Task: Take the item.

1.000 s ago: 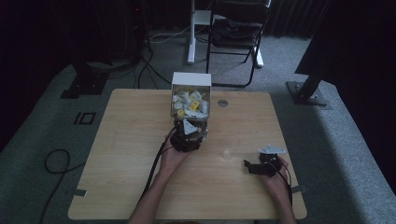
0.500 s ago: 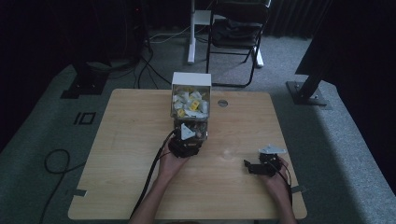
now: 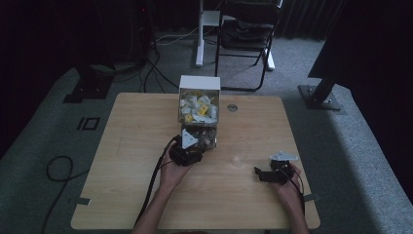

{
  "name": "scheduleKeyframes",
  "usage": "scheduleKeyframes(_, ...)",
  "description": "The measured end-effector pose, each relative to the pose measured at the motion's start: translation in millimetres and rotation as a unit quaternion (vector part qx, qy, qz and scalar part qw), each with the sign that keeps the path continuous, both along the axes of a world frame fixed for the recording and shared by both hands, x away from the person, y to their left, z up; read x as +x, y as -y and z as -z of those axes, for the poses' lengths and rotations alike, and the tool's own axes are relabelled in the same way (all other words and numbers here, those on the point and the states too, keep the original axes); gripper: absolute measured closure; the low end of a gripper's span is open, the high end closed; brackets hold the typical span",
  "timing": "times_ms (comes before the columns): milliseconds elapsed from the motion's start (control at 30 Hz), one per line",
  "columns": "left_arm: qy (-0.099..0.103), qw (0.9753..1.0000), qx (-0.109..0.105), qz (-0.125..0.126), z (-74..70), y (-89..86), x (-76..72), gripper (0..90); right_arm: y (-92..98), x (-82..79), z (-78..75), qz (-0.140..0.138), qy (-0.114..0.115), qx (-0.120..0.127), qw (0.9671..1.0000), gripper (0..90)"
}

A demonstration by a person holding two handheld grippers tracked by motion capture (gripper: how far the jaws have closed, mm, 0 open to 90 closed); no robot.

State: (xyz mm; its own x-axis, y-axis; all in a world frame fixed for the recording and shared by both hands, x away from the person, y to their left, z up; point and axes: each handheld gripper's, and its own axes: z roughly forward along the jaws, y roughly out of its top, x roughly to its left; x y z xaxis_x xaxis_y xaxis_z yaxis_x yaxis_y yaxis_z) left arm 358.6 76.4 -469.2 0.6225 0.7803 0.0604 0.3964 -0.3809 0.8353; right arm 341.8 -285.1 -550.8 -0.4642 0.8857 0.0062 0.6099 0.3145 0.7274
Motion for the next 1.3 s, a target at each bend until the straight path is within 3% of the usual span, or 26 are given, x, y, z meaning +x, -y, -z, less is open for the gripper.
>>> scheduleKeyframes(167, 0.011, 0.9997, 0.001, -0.020, 0.2, -2.5, 5.2, 49.7, 0.0, 0.0, 0.0, 0.000, 0.000, 0.000, 1.0000, 13.4)
scheduleKeyframes(333, 0.007, 0.9993, 0.022, -0.030, 2.8, 2.7, 14.1, 51.7, 0.0, 0.0, 0.0, 0.000, 0.000, 0.000, 1.0000, 13.5)
scheduleKeyframes(633, -0.017, 0.9983, 0.033, -0.045, 6.4, 3.5, 24.3, 72.7, 0.0, 0.0, 0.0, 0.000, 0.000, 0.000, 1.0000, 13.5)
scheduleKeyframes(833, -0.020, 0.9987, 0.023, -0.040, 3.7, -1.7, 23.9, 89.7, 0.0, 0.0, 0.0, 0.000, 0.000, 0.000, 1.0000, 13.4)
scheduleKeyframes(1300, -0.028, 0.9991, -0.007, -0.031, -4.1, -12.1, 21.4, 90.0, 0.1, 0.0, 0.0, 0.000, 0.000, -0.001, 1.0000, 13.4)
